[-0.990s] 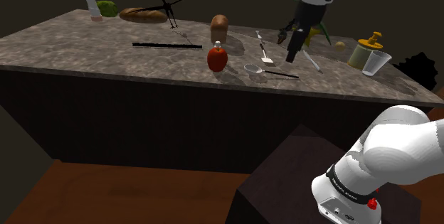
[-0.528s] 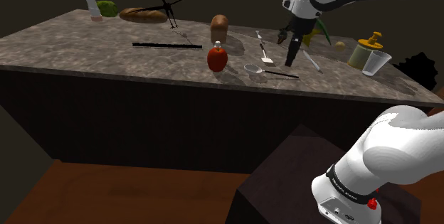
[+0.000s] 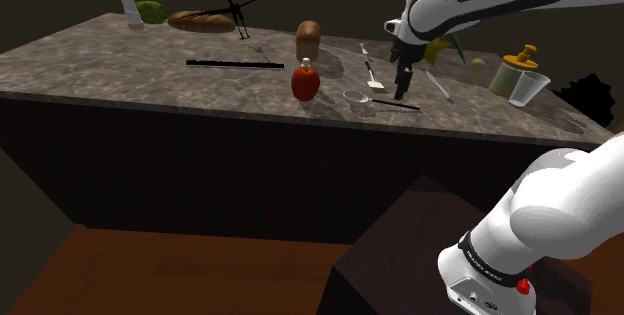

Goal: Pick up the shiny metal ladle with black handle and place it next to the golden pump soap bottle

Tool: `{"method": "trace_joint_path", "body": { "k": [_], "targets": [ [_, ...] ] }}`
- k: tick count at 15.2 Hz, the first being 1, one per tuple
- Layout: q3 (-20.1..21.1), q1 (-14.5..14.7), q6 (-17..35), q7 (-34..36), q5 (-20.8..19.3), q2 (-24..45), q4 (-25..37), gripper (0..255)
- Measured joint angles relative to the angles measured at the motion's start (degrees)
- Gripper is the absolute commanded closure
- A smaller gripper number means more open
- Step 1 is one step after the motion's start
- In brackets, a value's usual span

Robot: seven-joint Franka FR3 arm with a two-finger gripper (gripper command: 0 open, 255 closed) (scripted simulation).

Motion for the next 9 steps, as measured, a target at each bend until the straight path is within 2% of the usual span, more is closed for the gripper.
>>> {"method": "trace_joint_path", "body": {
  "k": [6, 9],
  "targets": [
    [-4.6, 0.1, 7.4, -11.8, 1.4, 12.4, 5.5, 0],
    [-6.1, -0.3, 10.2, -18.3, 3.8, 19.8, 10.2, 0]
  ]
}}
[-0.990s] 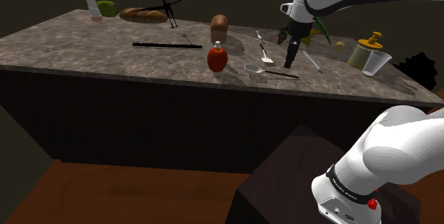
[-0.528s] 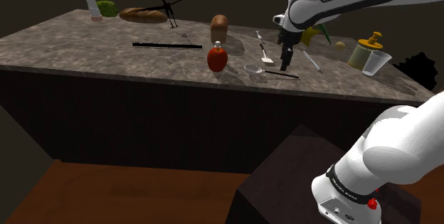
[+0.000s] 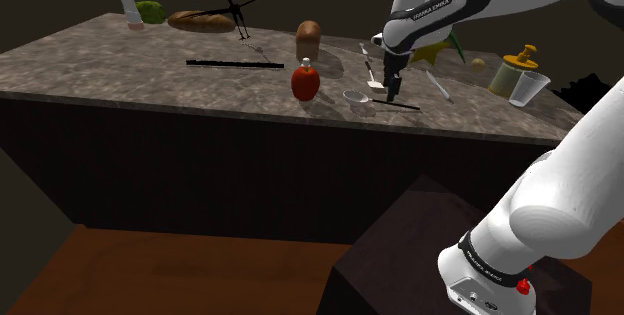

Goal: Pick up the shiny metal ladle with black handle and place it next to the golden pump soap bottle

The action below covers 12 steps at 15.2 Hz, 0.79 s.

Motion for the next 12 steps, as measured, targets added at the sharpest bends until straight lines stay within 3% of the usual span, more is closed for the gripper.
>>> {"method": "trace_joint_path", "body": {
  "k": [3, 12],
  "targets": [
    [-0.3, -0.4, 2.6, -3.1, 1.6, 4.3, 1.7, 0],
    [-0.5, -1.2, 7.3, -4.6, 2.9, 7.9, 0.4, 0]
  ]
}}
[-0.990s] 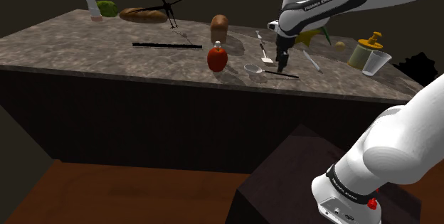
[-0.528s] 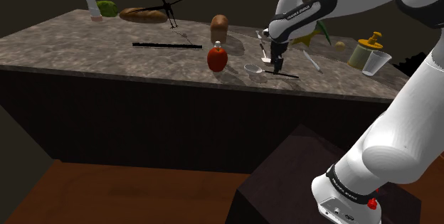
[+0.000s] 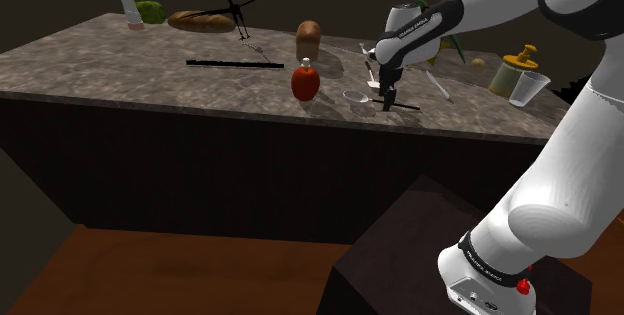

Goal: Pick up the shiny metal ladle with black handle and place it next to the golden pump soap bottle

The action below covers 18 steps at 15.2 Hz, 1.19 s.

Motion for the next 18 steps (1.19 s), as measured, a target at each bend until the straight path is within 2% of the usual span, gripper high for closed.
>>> {"method": "trace_joint_path", "body": {
  "k": [3, 4, 8, 14, 18],
  "targets": [
    [0.0, 0.0, 0.1, 0.0, 0.0, 0.0, 0.0, 0],
    [0.0, 0.0, 0.1, 0.0, 0.0, 0.0, 0.0, 255],
    [0.2, 0.1, -1.4, 0.0, 0.1, -0.3, 0.1, 255],
    [0.0, 0.0, 0.0, 0.0, -0.1, -0.2, -0.2, 255],
    [-0.1, 0.2, -2.1, 0.2, -0.6, -1.7, 0.6, 255]
  ]
}}
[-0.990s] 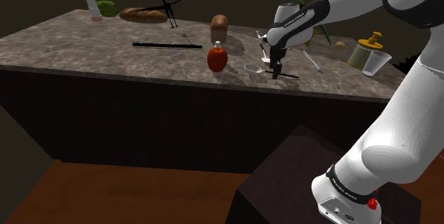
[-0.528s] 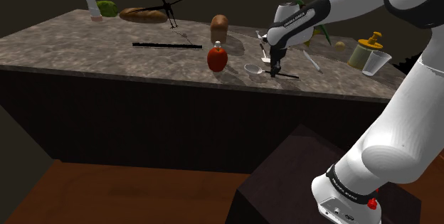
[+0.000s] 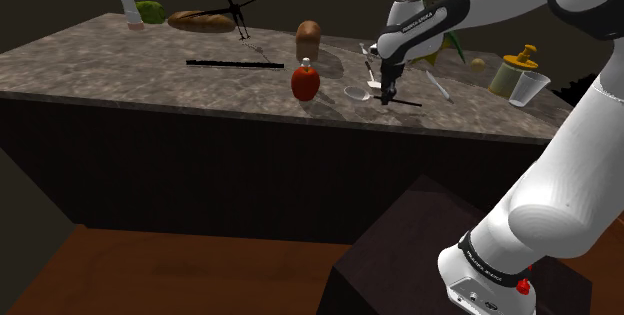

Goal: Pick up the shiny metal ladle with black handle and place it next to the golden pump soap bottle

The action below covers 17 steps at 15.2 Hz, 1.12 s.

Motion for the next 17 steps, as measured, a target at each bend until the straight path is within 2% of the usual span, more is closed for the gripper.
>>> {"method": "trace_joint_path", "body": {
  "k": [17],
  "targets": [
    [0.2, 0.6, -12.7, 0.1, -1.9, -6.5, 6.6, 255]
  ]
}}
